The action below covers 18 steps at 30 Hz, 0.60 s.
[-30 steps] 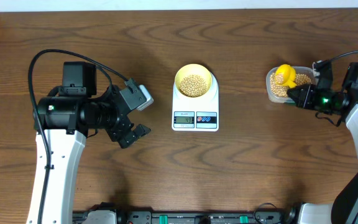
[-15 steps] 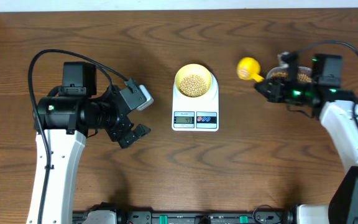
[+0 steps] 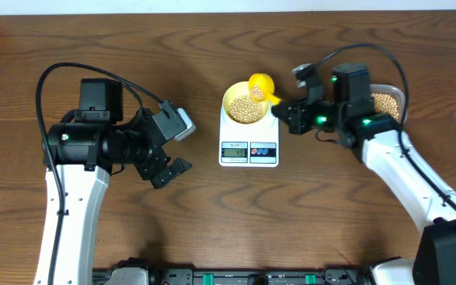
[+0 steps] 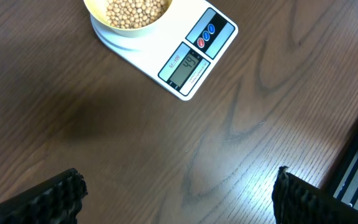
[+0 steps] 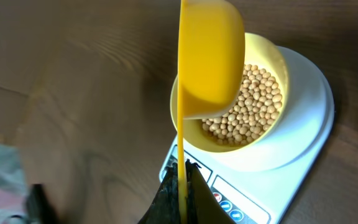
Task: Scoop item into bowl and weigh 50g on scale
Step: 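Lift the filled scoop and carry it left over the yellow bowl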
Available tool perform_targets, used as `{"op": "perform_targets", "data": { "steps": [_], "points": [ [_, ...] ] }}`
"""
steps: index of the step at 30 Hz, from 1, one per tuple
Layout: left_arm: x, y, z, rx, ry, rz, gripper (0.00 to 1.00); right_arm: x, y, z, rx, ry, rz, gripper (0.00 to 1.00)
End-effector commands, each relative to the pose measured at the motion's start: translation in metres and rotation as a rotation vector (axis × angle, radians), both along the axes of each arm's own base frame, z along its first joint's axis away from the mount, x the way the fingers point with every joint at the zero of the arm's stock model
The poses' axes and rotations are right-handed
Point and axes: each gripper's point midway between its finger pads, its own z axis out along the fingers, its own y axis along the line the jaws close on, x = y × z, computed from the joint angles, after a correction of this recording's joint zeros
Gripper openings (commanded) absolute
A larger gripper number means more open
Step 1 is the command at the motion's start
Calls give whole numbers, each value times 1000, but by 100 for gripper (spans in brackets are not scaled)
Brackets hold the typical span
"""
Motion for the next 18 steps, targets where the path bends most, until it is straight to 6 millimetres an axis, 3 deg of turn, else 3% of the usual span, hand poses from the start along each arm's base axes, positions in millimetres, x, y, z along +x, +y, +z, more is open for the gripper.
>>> {"op": "perform_targets", "data": {
  "steps": [1, 8, 18],
  "points": [
    [1, 0, 1, -5, -4, -6, 98, 8, 1, -10, -149, -104, -21, 1],
    [1, 0, 2, -5, -5, -6, 98, 18, 10, -9, -279, -251, -27, 1],
    [1, 0, 2, -5, -5, -6, 98, 20, 11, -7, -301, -289, -15, 1]
  ]
}}
